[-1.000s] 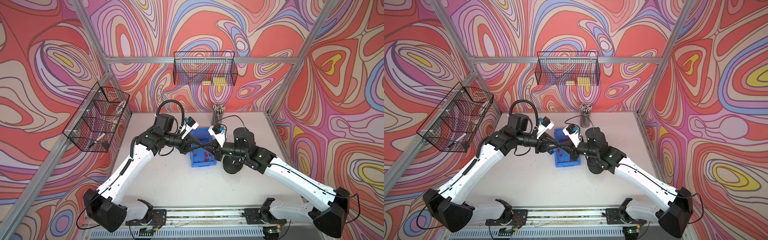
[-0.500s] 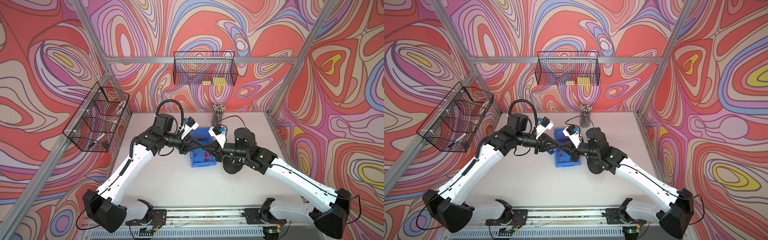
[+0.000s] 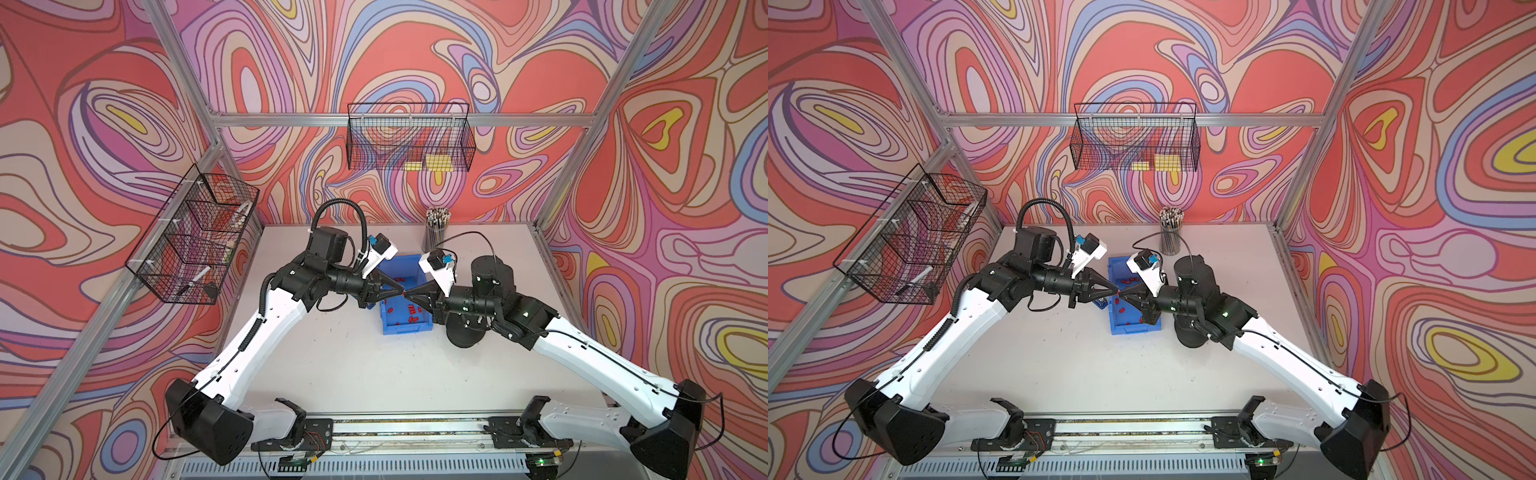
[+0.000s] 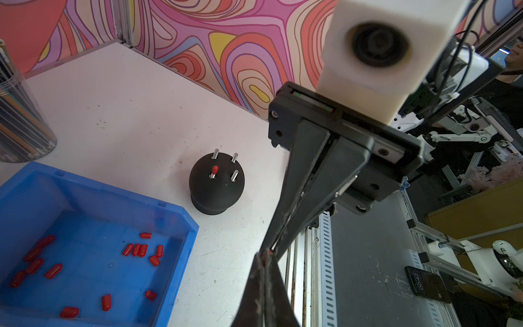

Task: Cover the protruding screws with screw protection sleeves
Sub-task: Pick up the screw protection sleeve from the storage box.

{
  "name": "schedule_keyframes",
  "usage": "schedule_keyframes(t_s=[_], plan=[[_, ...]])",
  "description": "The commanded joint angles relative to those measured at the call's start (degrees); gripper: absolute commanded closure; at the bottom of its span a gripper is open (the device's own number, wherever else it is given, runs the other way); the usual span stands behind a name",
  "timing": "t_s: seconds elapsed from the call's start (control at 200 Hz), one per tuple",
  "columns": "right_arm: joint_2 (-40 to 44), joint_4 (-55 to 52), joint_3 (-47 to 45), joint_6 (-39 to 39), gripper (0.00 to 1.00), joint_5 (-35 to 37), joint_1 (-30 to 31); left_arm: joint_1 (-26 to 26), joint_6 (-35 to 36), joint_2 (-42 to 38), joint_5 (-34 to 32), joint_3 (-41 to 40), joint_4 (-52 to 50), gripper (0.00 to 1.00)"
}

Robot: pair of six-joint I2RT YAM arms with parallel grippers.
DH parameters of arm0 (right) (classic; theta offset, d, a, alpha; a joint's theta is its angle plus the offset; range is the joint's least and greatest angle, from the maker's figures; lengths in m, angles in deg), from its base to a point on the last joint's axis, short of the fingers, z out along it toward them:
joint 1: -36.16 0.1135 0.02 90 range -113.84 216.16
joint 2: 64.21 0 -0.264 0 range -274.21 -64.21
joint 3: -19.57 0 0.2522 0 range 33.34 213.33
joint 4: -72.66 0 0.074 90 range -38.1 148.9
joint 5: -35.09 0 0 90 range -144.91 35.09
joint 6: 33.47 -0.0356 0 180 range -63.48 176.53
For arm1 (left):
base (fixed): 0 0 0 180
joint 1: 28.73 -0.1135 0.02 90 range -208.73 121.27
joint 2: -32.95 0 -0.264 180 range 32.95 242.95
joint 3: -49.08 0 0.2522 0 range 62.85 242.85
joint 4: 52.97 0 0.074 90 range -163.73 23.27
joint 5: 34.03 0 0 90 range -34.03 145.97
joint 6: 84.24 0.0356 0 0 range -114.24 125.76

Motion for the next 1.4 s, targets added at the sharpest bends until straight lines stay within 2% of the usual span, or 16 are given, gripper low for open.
schedule_keyframes(t_s=[0.0,0.1,0.195,0.22,0.315,0.426,0.556,0.621,0.741,0.871,1.037,1.392], plan=[[1.6,1.4,-0.2,0.0,1.00,-0.1,0.3,0.4,1.0,-1.0,1.7,-0.3,0.9,0.98],[1.7,1.6,-0.1,-0.2,0.99,-0.2,0.3,0.5,0.4,-1.1,1.9,-0.4,1.5,1.00],[1.6,1.8,0.0,-0.6,0.93,-0.2,0.3,0.5,-1.7,-2.0,1.4,-1.5,4.3,1.00],[1.5,1.9,0.0,-0.7,0.90,-0.2,0.3,0.5,-2.6,-2.4,1.0,-2.3,5.9,1.00],[1.7,2.4,0.3,-1.6,0.66,0.8,0.3,0.4,-6.8,-4.6,-0.8,-5.1,12.7,1.00],[3.2,3.6,0.0,-2.5,0.54,2.0,0.3,0.4,-12.1,-7.4,-3.4,-8.2,21.2,1.00],[6.1,6.0,0.0,-2.9,0.55,2.6,0.2,0.3,-21.8,-11.0,-5.5,-12.8,36.9,1.00],[7.2,8.2,0.5,-3.2,0.58,2.3,0.2,0.3,-29.4,-12.2,-5.8,-14.9,47.4,1.00],[7.8,15.2,1.3,-3.8,0.61,0.9,0.2,0.3,-42.2,-12.8,-5.0,-17.1,65.6,1.00],[5.8,24.3,2.2,-5.2,0.60,-0.4,0.2,0.3,-51.3,-12.4,-5.5,-18.3,79.2,1.00],[1.5,32.4,4.4,-6.8,0.62,-2.6,0.2,0.3,-56.1,-12.6,-6.6,-19.2,85.8,1.00],[-1.5,37.6,6.3,-9.5,0.68,-4.9,0.3,0.3,-59.3,-12.2,-7.2,-20.9,90.3,1.00]])
